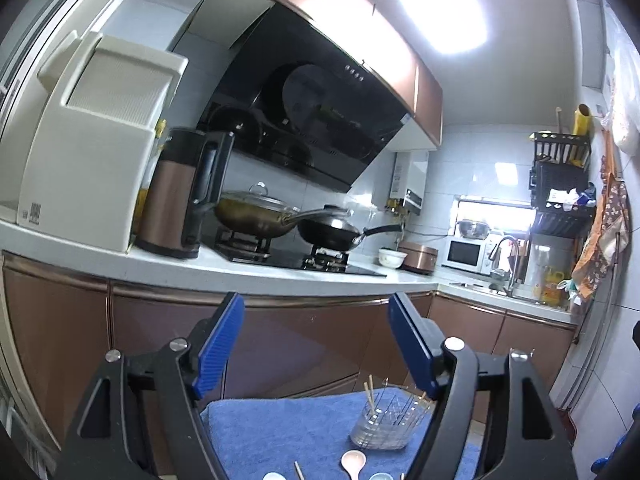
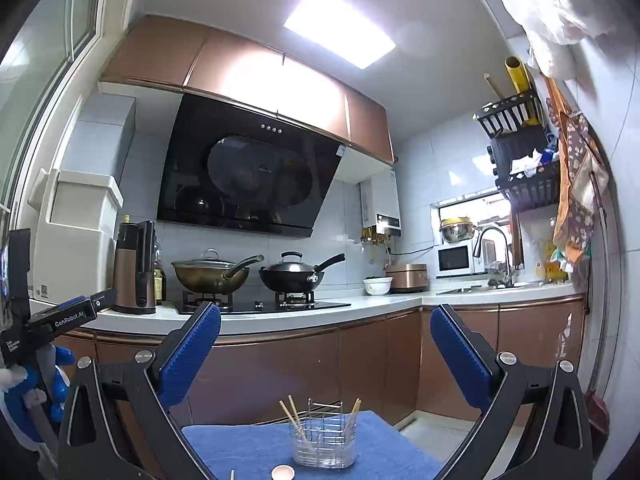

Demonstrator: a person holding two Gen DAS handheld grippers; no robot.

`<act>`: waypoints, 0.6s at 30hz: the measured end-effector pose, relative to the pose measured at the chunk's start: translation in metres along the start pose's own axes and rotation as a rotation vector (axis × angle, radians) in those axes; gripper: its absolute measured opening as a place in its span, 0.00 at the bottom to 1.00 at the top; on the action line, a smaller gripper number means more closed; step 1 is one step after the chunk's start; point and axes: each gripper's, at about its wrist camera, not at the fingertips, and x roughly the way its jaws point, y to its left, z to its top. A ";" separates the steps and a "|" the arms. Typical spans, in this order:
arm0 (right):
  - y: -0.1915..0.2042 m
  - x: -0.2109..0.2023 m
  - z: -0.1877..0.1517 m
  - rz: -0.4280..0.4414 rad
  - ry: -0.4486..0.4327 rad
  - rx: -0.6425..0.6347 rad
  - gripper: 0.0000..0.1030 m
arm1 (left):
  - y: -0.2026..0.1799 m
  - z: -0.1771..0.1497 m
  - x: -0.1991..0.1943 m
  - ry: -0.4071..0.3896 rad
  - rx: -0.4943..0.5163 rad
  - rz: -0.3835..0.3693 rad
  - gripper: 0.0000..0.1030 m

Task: Organize utensils

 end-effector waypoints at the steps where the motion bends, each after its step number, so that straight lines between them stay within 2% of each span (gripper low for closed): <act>1: 0.000 0.000 -0.003 0.004 0.004 0.004 1.00 | 0.002 -0.002 0.000 0.005 -0.004 0.004 0.71; 7: -0.009 0.000 -0.017 0.032 0.001 0.074 1.00 | 0.009 -0.010 0.000 0.016 -0.015 0.023 0.71; 11: -0.015 0.009 -0.026 0.007 0.049 0.085 1.00 | 0.011 -0.015 0.001 0.021 -0.013 0.036 0.71; 14: -0.017 0.013 -0.031 -0.012 0.070 0.077 1.00 | 0.014 -0.019 0.006 0.040 -0.027 0.030 0.71; 18: -0.021 0.015 -0.036 0.014 0.076 0.113 1.00 | 0.017 -0.024 0.015 0.085 -0.032 0.033 0.71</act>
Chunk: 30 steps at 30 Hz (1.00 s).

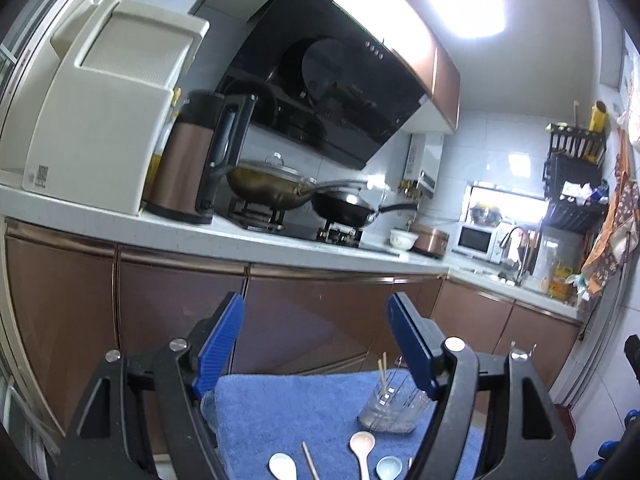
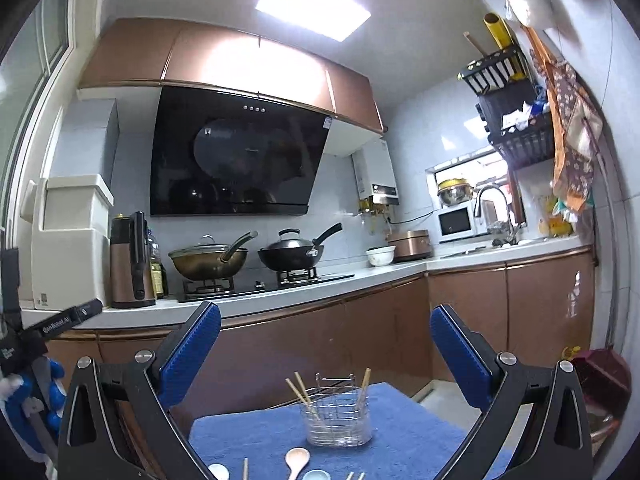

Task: Organize utensils

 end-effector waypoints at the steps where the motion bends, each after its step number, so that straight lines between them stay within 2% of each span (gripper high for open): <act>1: -0.001 0.002 0.000 0.006 0.010 0.008 1.00 | 0.000 -0.001 0.002 0.009 0.001 -0.002 0.71; 6: -0.002 0.023 -0.006 -0.012 0.104 0.025 1.00 | 0.005 -0.011 0.023 0.098 -0.019 -0.029 0.71; 9: -0.010 0.047 -0.017 -0.011 0.239 0.088 1.00 | 0.011 -0.023 0.043 0.190 -0.045 -0.057 0.71; 13: -0.025 0.081 -0.048 -0.042 0.422 0.156 0.99 | 0.019 -0.050 0.080 0.370 -0.096 -0.109 0.71; 15: -0.030 0.099 -0.068 -0.054 0.510 0.169 0.95 | 0.021 -0.065 0.097 0.437 -0.108 -0.117 0.71; 17: -0.036 0.116 -0.090 -0.059 0.597 0.189 0.83 | 0.020 -0.084 0.116 0.510 -0.109 -0.123 0.71; 21: -0.049 0.141 -0.131 -0.073 0.728 0.224 0.67 | 0.009 -0.118 0.147 0.624 -0.077 -0.143 0.70; 26: -0.062 0.170 -0.182 -0.073 0.893 0.253 0.37 | -0.008 -0.162 0.189 0.767 -0.033 -0.145 0.70; 30: -0.071 0.191 -0.215 -0.063 1.006 0.279 0.23 | -0.011 -0.193 0.216 0.867 -0.034 -0.141 0.68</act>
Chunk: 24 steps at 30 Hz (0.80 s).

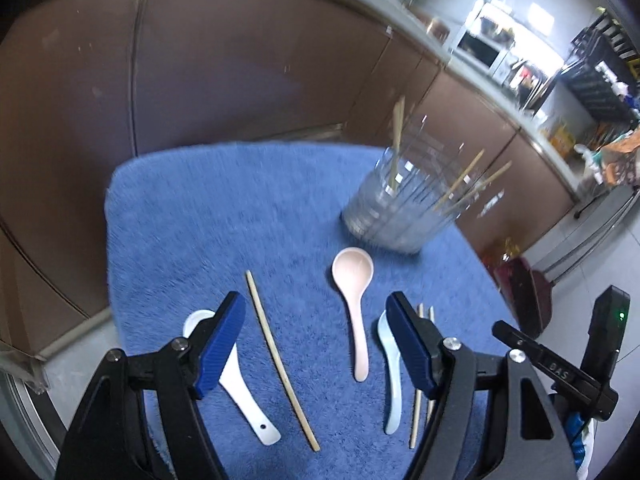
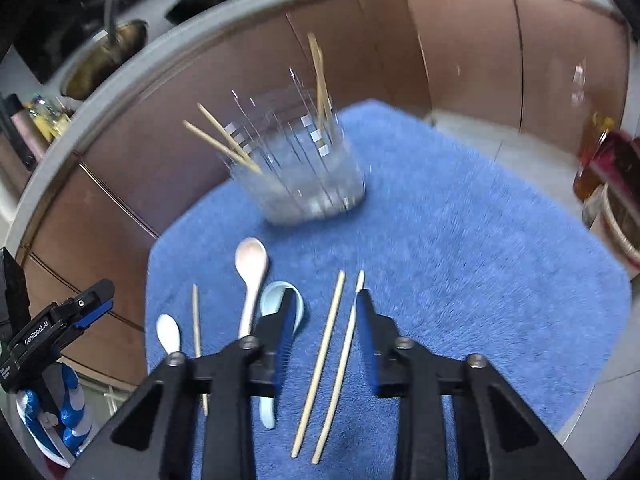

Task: Organize utensils
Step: 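Lower both tools toward the remaining wooden chopsticks on the towel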

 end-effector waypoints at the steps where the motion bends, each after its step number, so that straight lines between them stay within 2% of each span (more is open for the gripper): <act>1: -0.003 0.009 0.002 -0.005 0.026 0.001 0.22 | 0.001 0.002 0.007 0.017 -0.003 0.005 0.67; 5: -0.013 0.048 0.011 -0.033 0.135 0.009 0.18 | 0.012 0.006 0.031 0.093 -0.033 0.010 0.59; 12: -0.018 0.091 0.023 -0.070 0.239 -0.010 0.18 | 0.030 0.018 0.063 0.201 -0.087 0.025 0.48; 20: -0.016 0.118 0.025 -0.125 0.299 -0.054 0.18 | 0.043 0.026 0.101 0.315 -0.129 0.066 0.32; 24: -0.021 0.127 0.023 -0.133 0.312 -0.058 0.17 | 0.045 0.026 0.118 0.356 -0.133 0.104 0.27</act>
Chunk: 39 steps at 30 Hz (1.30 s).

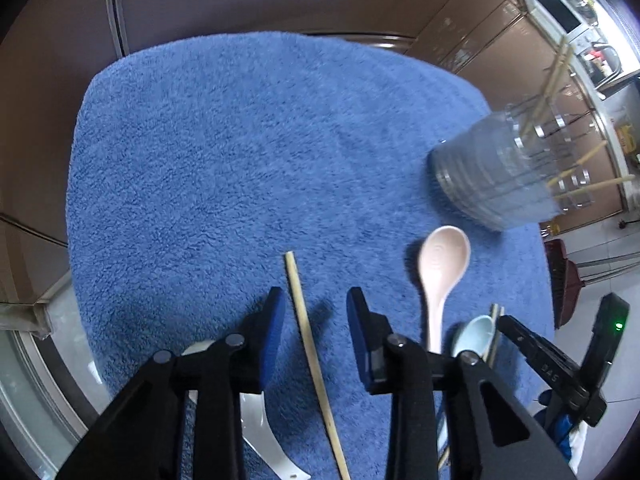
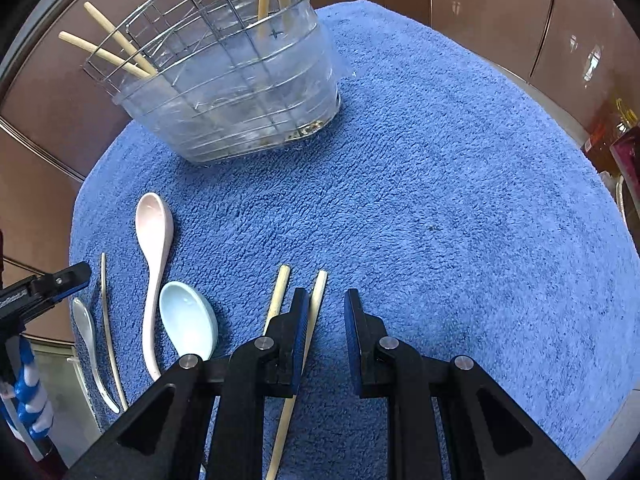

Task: Organize utensils
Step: 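Lower both tools toward the remaining wooden chopsticks on the towel, then close the right tool on a wooden chopstick while the left tool grasps another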

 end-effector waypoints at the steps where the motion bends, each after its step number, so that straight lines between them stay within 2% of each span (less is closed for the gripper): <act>1: 0.001 0.002 0.000 -0.003 0.002 -0.004 0.17 | -0.002 0.001 0.003 0.007 0.005 0.013 0.26; 3: 0.002 0.004 0.001 -0.008 0.008 -0.012 0.17 | -0.003 0.002 0.015 0.039 0.006 0.029 0.22; 13: 0.009 0.014 0.015 -0.019 0.049 -0.034 0.16 | -0.014 0.004 0.020 0.025 0.016 0.083 0.17; 17: 0.016 0.015 0.018 -0.050 0.059 -0.059 0.16 | -0.018 0.002 0.022 0.019 -0.003 0.113 0.09; 20: 0.016 0.015 0.019 -0.050 0.045 -0.044 0.09 | -0.016 0.001 0.021 0.017 -0.026 0.105 0.06; 25: 0.010 0.008 0.014 -0.014 0.020 -0.008 0.07 | -0.013 -0.002 0.017 0.003 -0.060 0.066 0.05; 32: 0.002 -0.025 0.008 0.036 -0.063 -0.010 0.06 | -0.018 -0.011 -0.009 -0.075 -0.067 0.017 0.05; 39: -0.009 -0.077 -0.016 0.095 -0.196 -0.017 0.06 | -0.008 -0.022 -0.057 -0.225 -0.037 -0.028 0.05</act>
